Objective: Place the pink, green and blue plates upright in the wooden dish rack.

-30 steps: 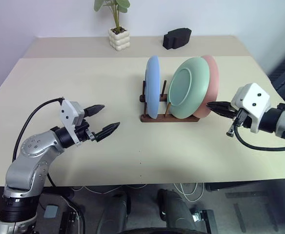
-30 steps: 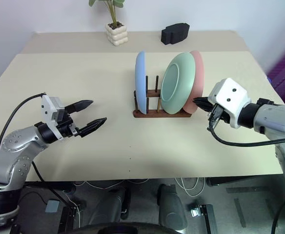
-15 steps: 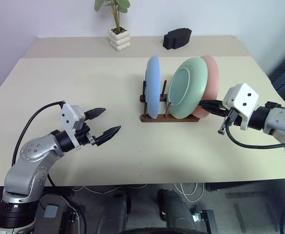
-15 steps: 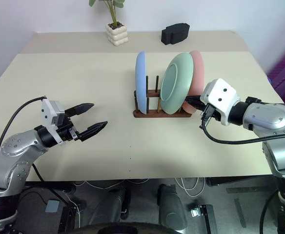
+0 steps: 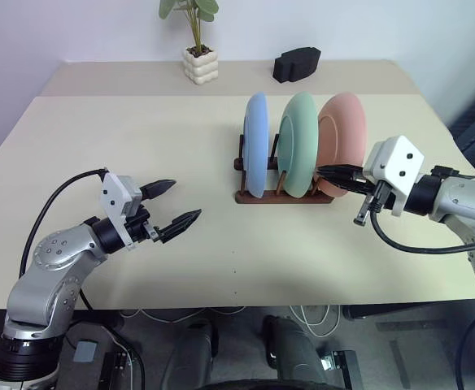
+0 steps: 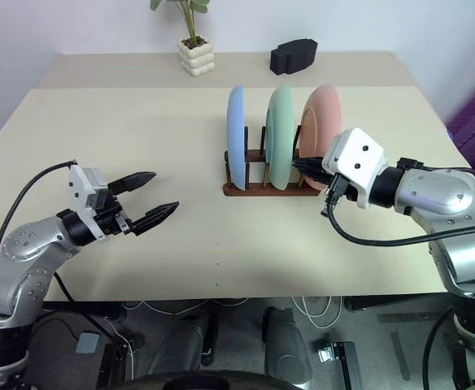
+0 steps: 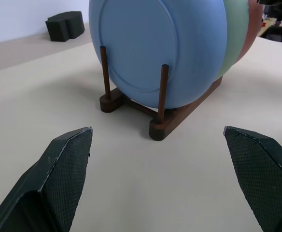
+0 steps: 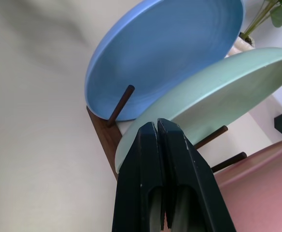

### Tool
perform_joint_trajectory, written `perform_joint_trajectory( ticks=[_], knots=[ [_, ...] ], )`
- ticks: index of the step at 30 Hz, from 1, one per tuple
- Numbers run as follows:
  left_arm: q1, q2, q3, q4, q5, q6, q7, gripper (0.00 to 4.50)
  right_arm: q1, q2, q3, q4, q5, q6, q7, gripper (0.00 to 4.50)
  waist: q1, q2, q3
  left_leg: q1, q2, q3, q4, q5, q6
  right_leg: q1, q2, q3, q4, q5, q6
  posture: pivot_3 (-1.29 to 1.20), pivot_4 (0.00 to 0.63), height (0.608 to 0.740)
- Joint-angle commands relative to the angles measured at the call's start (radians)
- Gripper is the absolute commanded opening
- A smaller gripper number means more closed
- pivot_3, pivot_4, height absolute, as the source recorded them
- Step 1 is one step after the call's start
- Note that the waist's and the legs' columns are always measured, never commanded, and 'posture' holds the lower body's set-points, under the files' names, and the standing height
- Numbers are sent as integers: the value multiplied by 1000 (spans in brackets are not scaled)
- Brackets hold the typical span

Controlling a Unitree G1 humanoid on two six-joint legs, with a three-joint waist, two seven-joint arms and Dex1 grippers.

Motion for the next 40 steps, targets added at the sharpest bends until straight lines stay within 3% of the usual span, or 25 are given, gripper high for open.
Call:
perform_joint_trajectory(
  ticks=[1,7,11,15,21,40],
  knots=[
    [5,-2,3,-29,-1,-13,3,4500,-63,15,-87,-2,50,-6,-22,36,0,0,0,0,0,0,0,0,0,0,0,0,0,0,0,0,150,730],
    [-5,-14,-3,3,29,-29,27,4500,-216,52,-314,230,149,-4,-114,36,4,-1,0,0,0,0,0,0,0,1,0,0,0,0,0,0,150,730],
    [-17,-28,5,59,65,-52,49,4500,-126,29,-396,333,135,-37,-73,36,14,-1,-1,0,-1,-1,0,0,0,2,0,0,0,0,0,0,150,730],
    [-25,-49,24,126,103,-103,75,4500,52,48,-385,361,86,-92,-32,36,19,0,-1,2,-1,0,0,0,0,2,0,0,0,0,0,0,150,730],
    [-15,-78,67,232,132,-176,116,4500,197,141,-332,438,17,-185,-55,36,11,1,-1,9,-1,3,-1,0,0,6,0,2,2,0,0,0,150,730],
    [103,-50,82,220,132,-192,78,4500,214,201,-300,552,-7,-283,-107,36,-1,1,-1,11,1,3,-1,0,0,9,0,3,2,0,0,0,150,730]
  ],
)
